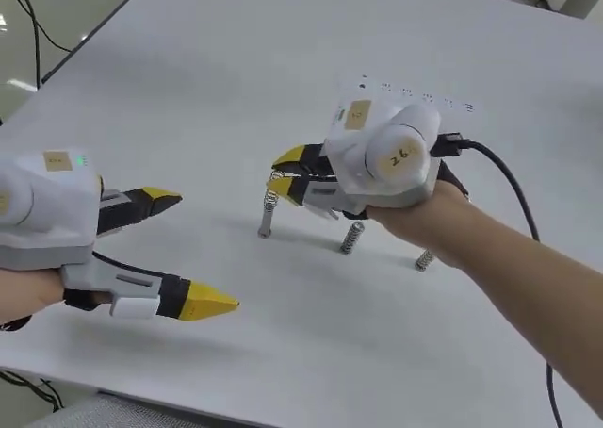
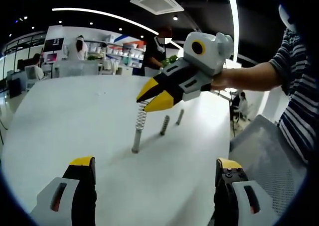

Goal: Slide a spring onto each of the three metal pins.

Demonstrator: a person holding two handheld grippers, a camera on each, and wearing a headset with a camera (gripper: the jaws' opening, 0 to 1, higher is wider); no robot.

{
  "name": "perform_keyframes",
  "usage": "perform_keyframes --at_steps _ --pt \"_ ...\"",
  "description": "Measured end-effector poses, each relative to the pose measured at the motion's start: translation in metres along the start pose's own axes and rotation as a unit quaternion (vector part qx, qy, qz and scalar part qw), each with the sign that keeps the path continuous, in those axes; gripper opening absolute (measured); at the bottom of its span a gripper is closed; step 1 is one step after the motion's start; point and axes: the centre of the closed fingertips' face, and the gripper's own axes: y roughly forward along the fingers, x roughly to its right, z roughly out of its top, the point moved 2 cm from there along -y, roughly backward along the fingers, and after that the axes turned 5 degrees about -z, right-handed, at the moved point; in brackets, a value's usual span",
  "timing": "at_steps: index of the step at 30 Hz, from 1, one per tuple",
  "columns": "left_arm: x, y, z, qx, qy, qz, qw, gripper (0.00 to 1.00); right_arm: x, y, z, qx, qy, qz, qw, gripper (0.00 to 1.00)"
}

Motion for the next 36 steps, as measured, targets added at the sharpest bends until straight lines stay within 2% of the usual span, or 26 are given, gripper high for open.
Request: perform_keyframes --at_steps 9,27,29,36 --pt "-0.001 -0.001 -0.001 0.000 -0.002 0.001 1.0000 0.96 -0.003 0.004 -0.005 -0.008 -0.003 0.007 0.9999 0.08" --pt "0.000 -0.003 -0.004 0.001 -0.006 0.002 1.0000 0.95 -0.024 0.026 -0.034 -0.046 -0.014 0.036 0.9982 0.08" --pt "-0.001 -0.002 -0.005 0.000 -0.007 0.002 1.0000 0.95 -0.023 0.026 -0.033 -0.043 -0.009 0.035 0.9984 0.08" --pt "0.001 -0.001 -0.004 0.002 -0.007 0.000 1.0000 0.95 -0.025 0.026 -0.031 -0.043 -0.028 0.033 0.9982 0.08"
